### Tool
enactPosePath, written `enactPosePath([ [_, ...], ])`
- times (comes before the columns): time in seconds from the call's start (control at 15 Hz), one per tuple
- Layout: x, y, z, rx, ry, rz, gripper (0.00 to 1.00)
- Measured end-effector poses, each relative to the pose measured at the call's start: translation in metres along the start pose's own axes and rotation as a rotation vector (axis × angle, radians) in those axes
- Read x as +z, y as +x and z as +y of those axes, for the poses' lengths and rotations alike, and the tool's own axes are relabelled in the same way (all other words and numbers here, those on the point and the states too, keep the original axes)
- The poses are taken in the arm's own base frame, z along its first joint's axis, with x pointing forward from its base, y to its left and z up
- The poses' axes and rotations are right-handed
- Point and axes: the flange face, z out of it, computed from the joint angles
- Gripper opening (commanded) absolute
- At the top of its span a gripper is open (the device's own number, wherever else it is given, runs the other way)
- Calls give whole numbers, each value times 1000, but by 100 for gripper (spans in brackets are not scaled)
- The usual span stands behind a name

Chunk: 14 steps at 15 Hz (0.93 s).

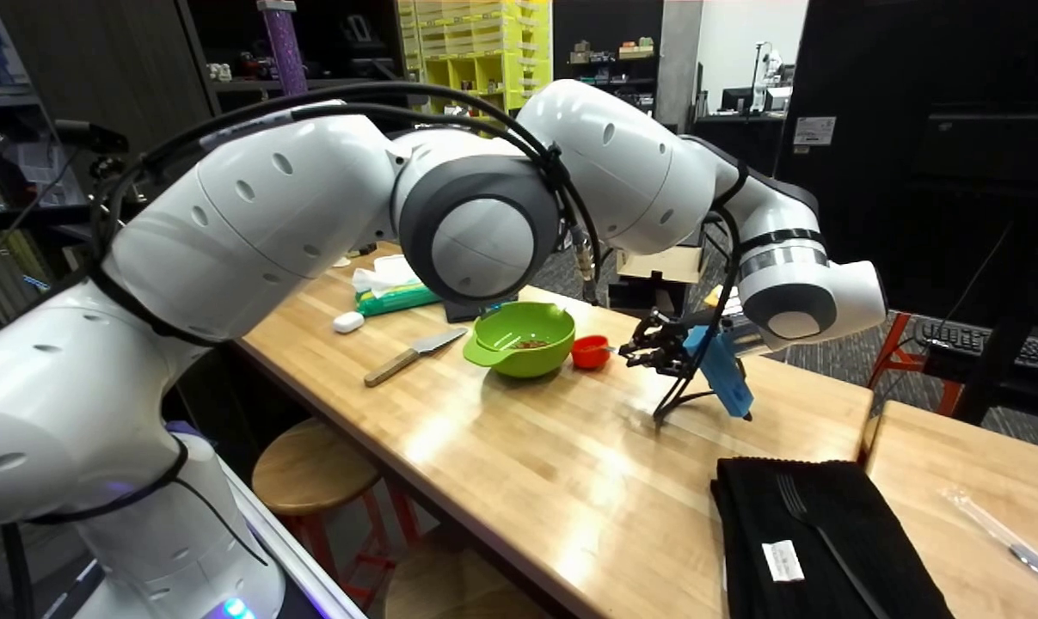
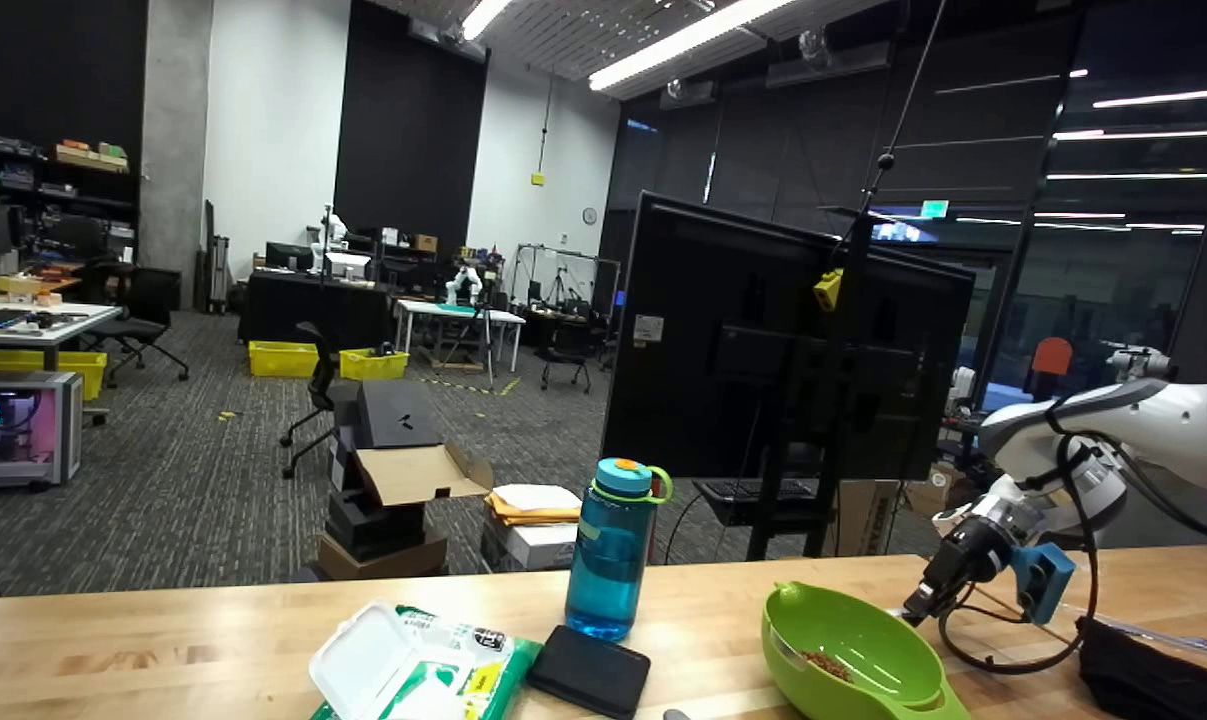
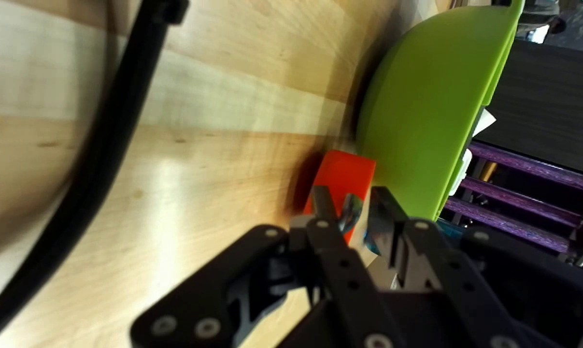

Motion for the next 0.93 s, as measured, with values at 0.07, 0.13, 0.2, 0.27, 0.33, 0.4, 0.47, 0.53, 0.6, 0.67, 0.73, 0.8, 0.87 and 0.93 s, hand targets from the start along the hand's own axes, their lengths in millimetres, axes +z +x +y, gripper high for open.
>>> enactPosePath([
  [0.07, 1, 0, -1, -3, 3, -1, 7],
  [0.13, 2, 0, -2, -7, 5, -2, 7],
  [0.2, 3, 0, -3, -10, 7, -3, 26],
  [0.27, 4, 0, -4, -12, 9, -4, 51],
  [0.33, 5, 0, -4, -13, 10, -4, 32],
  [0.4, 5, 0, -5, -14, 10, -4, 8],
  [0.47, 6, -1, -5, -14, 10, -4, 9],
  [0.53, 6, -1, -6, -14, 10, -4, 6],
  [0.6, 6, -1, -6, -14, 9, -3, 2],
  [0.67, 6, -1, -6, -14, 8, -2, 0],
  [0.73, 6, 0, -6, -15, 6, -1, 0],
  [0.8, 6, 0, -6, -15, 4, 0, 0],
  [0.87, 7, 1, -6, -16, 3, 1, 0],
  [0.93, 7, 1, -6, -16, 3, 2, 0],
])
